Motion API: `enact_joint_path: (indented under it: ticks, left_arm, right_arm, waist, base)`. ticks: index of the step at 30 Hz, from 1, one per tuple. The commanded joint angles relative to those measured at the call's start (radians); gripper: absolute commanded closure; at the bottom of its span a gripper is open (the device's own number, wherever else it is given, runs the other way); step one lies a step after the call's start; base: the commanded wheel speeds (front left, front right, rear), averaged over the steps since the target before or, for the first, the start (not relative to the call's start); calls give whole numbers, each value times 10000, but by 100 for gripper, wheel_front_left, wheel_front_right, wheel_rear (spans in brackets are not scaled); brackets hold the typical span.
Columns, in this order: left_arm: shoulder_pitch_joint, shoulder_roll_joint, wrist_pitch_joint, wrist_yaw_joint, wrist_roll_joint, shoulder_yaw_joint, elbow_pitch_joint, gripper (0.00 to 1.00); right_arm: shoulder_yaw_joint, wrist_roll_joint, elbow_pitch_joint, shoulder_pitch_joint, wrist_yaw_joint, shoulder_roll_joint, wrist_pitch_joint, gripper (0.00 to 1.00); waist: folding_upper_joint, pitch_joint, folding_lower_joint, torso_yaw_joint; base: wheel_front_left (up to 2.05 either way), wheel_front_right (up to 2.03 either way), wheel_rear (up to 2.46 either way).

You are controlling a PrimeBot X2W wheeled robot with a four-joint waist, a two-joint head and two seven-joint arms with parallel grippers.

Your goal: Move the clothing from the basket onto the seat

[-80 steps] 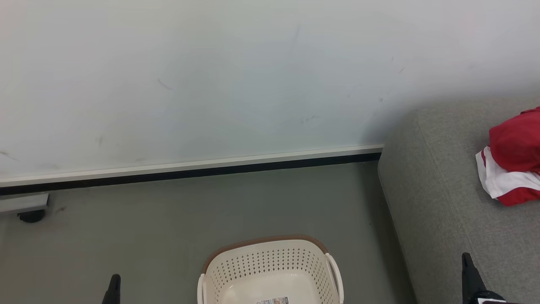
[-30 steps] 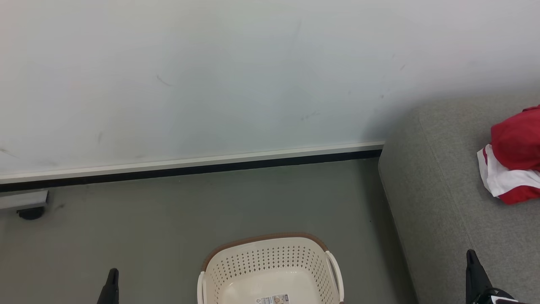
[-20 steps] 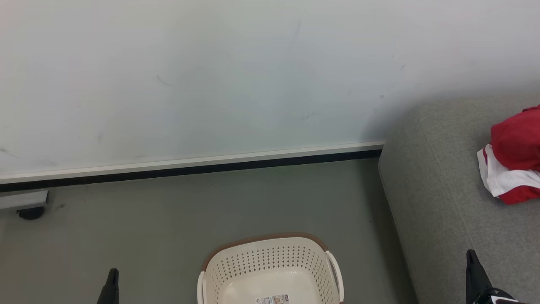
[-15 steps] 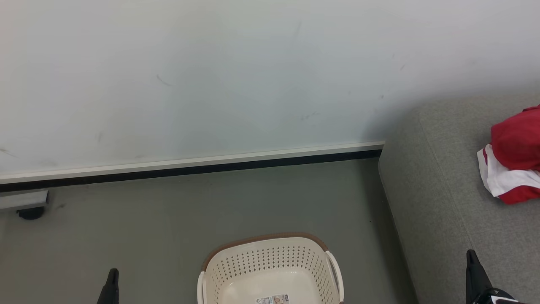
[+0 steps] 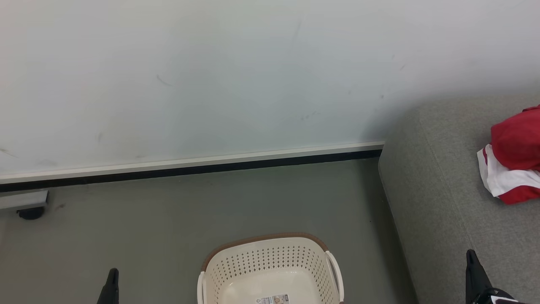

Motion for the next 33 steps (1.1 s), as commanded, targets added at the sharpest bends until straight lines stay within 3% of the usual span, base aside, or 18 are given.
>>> enact_joint_path:
  ticks: [1, 33]
  left_arm:
    - [-86, 45, 44, -33, -24, 45, 13, 100]
    - [-85, 45, 43, -33, -25, 44, 12, 100]
  right_arm:
    - [-24, -16, 11, 1, 2, 17, 44, 100]
    - [-69, -68, 16, -3, 2, 54, 80, 100]
  waist:
    - [-1, 0, 0, 0]
    - [-1, 0, 0, 0]
  base:
    - [0, 0, 0]
    - [0, 0, 0]
